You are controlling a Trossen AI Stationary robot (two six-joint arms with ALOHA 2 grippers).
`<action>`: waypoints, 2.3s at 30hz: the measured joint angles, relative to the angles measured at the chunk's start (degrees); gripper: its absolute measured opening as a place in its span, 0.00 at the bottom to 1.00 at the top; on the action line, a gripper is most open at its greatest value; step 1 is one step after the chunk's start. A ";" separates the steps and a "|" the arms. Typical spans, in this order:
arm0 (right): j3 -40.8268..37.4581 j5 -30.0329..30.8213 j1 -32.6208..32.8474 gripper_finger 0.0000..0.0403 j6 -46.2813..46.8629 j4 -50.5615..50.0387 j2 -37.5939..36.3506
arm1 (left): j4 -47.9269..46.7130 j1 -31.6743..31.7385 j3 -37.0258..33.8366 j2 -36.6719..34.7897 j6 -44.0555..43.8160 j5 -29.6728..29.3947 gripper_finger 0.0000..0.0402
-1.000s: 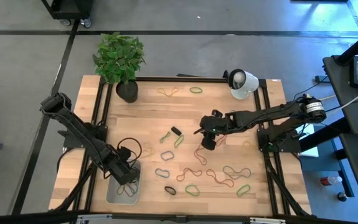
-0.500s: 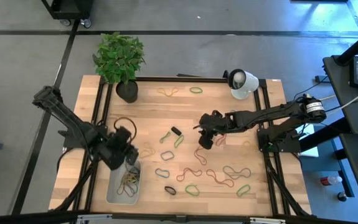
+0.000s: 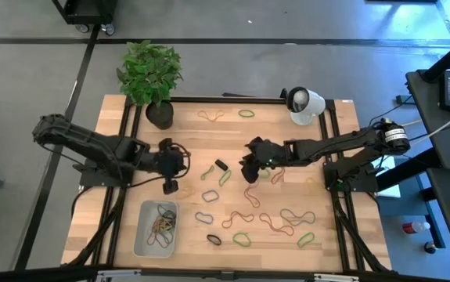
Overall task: Pick and place rubber bands into bin
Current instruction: Put the red rubber band into the bin
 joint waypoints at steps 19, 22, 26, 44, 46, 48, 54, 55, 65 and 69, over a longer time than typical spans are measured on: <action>9.75 -3.26 14.50 0.01 41.60 -37.89 0.00 | 15.08 22.58 -21.68 -19.10 18.65 20.17 0.00; 9.58 -6.30 17.96 0.02 41.58 -40.61 0.54 | 15.29 23.53 -22.00 -22.22 19.99 21.12 0.00; 9.51 -6.65 21.36 0.07 41.53 -42.75 1.32 | 16.04 24.40 -22.00 -24.74 21.45 20.61 0.00; 9.47 1.24 19.00 0.18 12.64 -38.43 4.95 | 19.00 24.24 -22.02 -25.18 15.14 19.78 0.00; 9.49 1.09 18.46 0.20 7.95 -34.78 5.98 | 19.17 24.20 -22.02 -25.18 15.09 19.80 0.00; 9.49 1.18 18.14 0.23 2.71 -30.94 7.78 | 19.75 24.20 -22.02 -24.98 15.81 19.76 0.00; 9.49 0.99 18.16 0.32 -6.51 -26.20 15.00 | 20.00 24.20 -22.04 -24.57 14.86 20.02 0.00; 9.49 0.95 18.09 0.33 -6.33 -26.41 16.08 | 20.15 24.20 -22.04 -24.57 14.04 20.03 0.00; 9.76 -3.61 17.75 0.28 -2.43 -24.66 23.30 | 19.91 23.31 -22.04 -24.52 8.24 20.11 0.00; 9.81 -3.88 17.75 0.14 2.78 -24.74 23.87 | 19.88 22.28 -22.04 -24.52 8.37 20.09 0.00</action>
